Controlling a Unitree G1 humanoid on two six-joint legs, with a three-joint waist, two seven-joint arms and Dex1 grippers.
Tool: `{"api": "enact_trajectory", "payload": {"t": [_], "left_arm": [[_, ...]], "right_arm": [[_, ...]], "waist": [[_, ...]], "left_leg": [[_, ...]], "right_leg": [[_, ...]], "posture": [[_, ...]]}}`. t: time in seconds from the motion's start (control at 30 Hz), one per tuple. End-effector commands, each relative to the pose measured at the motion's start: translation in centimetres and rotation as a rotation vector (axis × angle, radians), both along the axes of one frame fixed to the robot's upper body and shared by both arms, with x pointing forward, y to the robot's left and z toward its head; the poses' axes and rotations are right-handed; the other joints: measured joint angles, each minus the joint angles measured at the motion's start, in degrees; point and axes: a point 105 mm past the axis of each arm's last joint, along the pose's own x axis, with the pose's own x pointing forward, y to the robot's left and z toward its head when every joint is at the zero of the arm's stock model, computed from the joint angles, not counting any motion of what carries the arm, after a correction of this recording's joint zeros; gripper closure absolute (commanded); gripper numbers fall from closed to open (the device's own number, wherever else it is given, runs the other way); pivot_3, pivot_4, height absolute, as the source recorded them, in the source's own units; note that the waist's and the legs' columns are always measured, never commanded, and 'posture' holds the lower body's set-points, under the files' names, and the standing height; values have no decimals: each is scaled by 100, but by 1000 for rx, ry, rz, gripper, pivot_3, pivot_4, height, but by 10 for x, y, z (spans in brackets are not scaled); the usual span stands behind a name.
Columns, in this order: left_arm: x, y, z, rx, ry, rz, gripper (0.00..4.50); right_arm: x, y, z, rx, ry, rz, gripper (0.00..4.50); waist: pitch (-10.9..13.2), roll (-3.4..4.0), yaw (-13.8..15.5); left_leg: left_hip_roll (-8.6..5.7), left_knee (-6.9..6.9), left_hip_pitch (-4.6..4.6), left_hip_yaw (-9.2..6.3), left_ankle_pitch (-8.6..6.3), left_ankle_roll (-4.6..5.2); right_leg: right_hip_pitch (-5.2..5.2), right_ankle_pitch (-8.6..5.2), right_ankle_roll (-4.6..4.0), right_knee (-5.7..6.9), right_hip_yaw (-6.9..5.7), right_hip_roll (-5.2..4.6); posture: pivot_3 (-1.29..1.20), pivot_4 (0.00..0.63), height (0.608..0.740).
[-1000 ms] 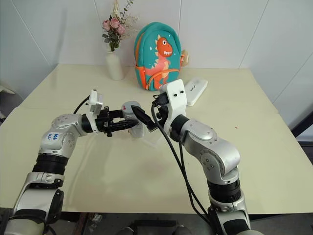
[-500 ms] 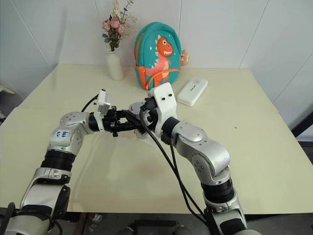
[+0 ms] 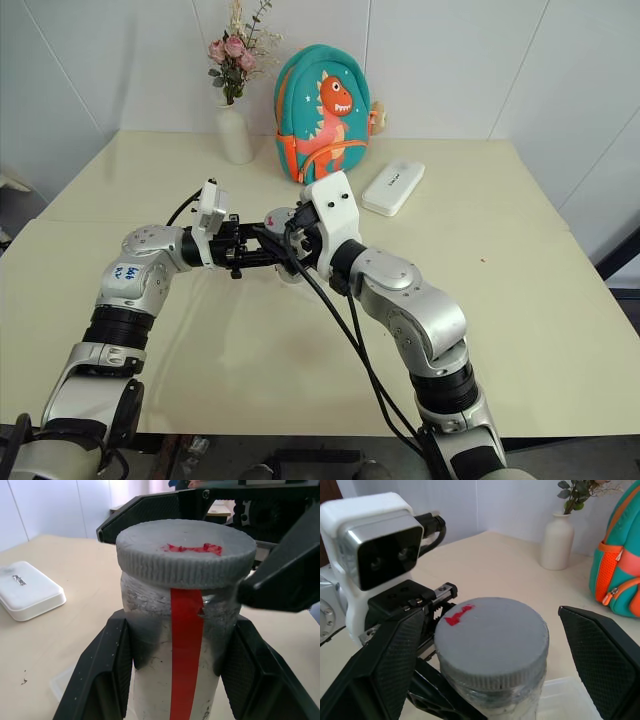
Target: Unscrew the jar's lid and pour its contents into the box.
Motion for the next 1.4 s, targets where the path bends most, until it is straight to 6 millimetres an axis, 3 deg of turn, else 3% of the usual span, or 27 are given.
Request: {"api": "enact_trajectory", "payload": {"t": [0.03, 0.2, 0.3, 0.43, 0.6, 1.17, 1.4], "left_arm": [[-6, -5, 17, -5, -66, -29, 2495], [-6, -4, 15, 2, -57, -27, 2495], [-5, -4, 15, 0, -57, -27, 2495], [-5, -4, 16, -1, -58, -26, 2495], [-8, -4, 18, -2, -59, -45, 2495], [-27, 3, 19, 32, -40, -123, 2495], [-28, 3, 20, 17, -34, -123, 2495]], "right_arm": [[-6, 3, 18, 30, -71, 23, 0], [-7, 2, 20, 35, -78, 26, 0], [-11, 4, 17, 28, -73, 59, 611], [-23, 11, 16, 18, -70, 148, 1915], [-26, 8, 20, 29, -68, 202, 1942], [-53, -18, 18, -136, -79, 679, 1942], [-51, -24, 17, -167, -75, 765, 1942]], "waist": [[0, 0, 0], [0, 0, -1], [0, 0, 0], [0, 0, 2], [0, 0, 1], [0, 0, -2], [0, 0, -4]], "left_leg": [[0, 0, 0, 0, 0, 0], [0, -1, 0, 0, 0, 0], [0, 0, 0, 0, 0, 0], [0, -1, 0, 0, 0, 0], [0, -1, 0, 0, 0, 0], [0, 1, 1, 0, 0, 0], [0, 1, 1, 0, 0, 1]], "right_leg": [[0, 0, 0, 0, 0, 0], [0, 0, 0, 0, 0, 0], [0, 0, 0, 0, 0, 0], [0, 0, 0, 0, 0, 0], [0, 0, 0, 0, 0, 0], [4, 0, 0, -4, 0, 1], [4, 0, 0, -6, 0, 1]], "posture": [[0, 150, 740], [0, 150, 740], [0, 150, 740], [0, 150, 740], [0, 150, 740], [0, 150, 740], [0, 150, 740]]}}
